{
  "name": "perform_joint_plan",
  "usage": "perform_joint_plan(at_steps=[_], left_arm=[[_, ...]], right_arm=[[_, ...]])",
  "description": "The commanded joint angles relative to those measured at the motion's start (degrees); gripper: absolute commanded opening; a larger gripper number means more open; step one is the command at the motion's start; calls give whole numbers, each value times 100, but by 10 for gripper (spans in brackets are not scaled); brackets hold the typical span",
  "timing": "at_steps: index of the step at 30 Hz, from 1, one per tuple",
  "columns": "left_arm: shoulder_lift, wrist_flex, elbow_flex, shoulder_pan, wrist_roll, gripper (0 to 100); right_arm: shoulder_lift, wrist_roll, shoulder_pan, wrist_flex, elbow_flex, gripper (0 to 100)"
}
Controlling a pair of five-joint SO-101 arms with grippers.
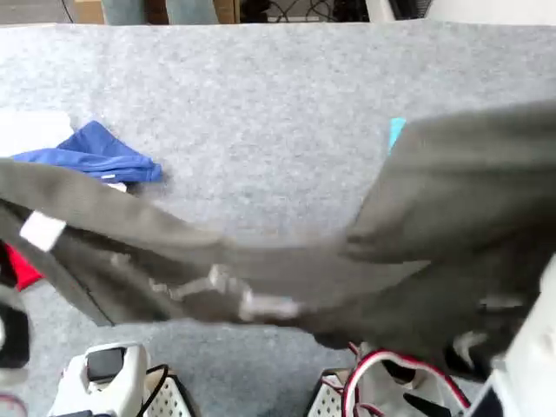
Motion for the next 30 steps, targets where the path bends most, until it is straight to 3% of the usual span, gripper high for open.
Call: perform_joint_plan(at_steps=[1, 5, 14, 19, 22, 26, 30], left_arm=[[26, 123, 66, -48, -193, 28], [-255, 149, 453, -48, -360, 28], [-2233, 141, 2967, -84, -686, 28], [-2866, 123, 3591, -743, -668, 29], [-2866, 105, 3609, -804, -659, 29], [-2866, -273, 3943, -822, -651, 29], [-2857, -1196, 5191, -813, -651, 30]], right_arm=[[84, 176, 70, -123, -48, 14], [92, 290, 62, -123, 57, 14], [75, 273, 53, -132, 391, 14], [75, 290, -273, -132, 646, 14], [84, 440, -580, -132, 927, 14], [84, 598, -818, -132, 1420, 13], [92, 651, -905, -343, 2484, 13]])
